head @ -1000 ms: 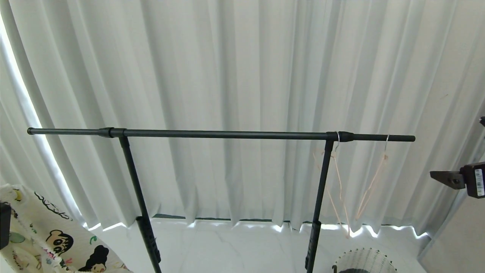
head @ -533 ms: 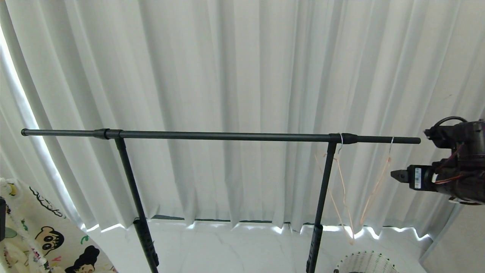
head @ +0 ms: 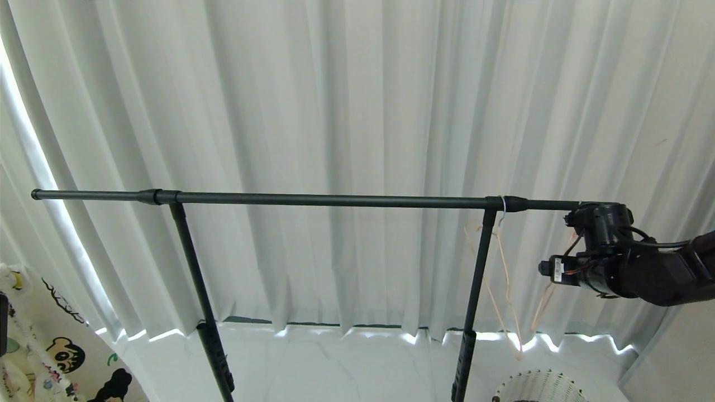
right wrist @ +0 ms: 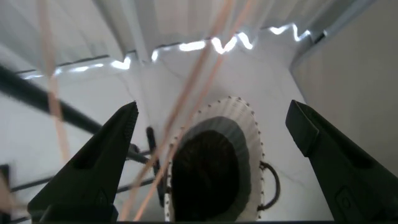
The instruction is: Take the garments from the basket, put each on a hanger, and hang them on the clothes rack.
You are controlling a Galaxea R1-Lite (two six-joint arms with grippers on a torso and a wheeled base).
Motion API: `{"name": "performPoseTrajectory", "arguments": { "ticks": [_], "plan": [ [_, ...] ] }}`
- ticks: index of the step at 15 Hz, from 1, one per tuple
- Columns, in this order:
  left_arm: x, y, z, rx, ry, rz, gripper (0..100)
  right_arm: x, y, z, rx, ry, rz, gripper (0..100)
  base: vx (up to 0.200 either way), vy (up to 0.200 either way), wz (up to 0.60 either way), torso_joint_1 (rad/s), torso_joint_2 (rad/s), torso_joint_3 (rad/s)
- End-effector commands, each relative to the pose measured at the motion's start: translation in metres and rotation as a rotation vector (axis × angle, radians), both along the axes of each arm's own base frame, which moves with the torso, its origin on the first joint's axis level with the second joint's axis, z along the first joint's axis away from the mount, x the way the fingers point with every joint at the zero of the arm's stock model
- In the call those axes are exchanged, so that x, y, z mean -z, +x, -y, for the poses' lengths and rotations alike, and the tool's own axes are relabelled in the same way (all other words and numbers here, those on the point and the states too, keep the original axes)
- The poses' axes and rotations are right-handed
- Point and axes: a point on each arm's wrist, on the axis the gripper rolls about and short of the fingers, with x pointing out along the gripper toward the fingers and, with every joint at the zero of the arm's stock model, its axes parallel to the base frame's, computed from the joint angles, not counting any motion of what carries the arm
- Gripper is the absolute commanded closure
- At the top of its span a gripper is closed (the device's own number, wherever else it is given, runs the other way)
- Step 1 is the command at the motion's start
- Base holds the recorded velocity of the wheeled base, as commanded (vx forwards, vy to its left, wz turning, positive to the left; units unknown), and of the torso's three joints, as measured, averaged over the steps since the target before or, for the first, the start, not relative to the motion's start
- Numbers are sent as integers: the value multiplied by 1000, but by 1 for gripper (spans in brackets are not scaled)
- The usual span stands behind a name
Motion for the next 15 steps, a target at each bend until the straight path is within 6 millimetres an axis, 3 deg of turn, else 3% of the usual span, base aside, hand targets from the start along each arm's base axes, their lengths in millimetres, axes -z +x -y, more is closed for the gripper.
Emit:
{"name": "performPoseTrajectory", "arguments": {
  "ticks": [1,6,15],
  "plan": [
    [1,0,0,-1,1,-5,100,16,5,7,30,-16,-43,0,0,0,0,0,0,0],
    [5,-1,0,-1,2,-16,100,16,4,21,75,-20,-48,0,0,0,0,0,0,0],
    [10,-4,0,-1,2,-22,100,26,12,20,-7,45,-46,0,0,0,0,0,0,0]
  ]
}}
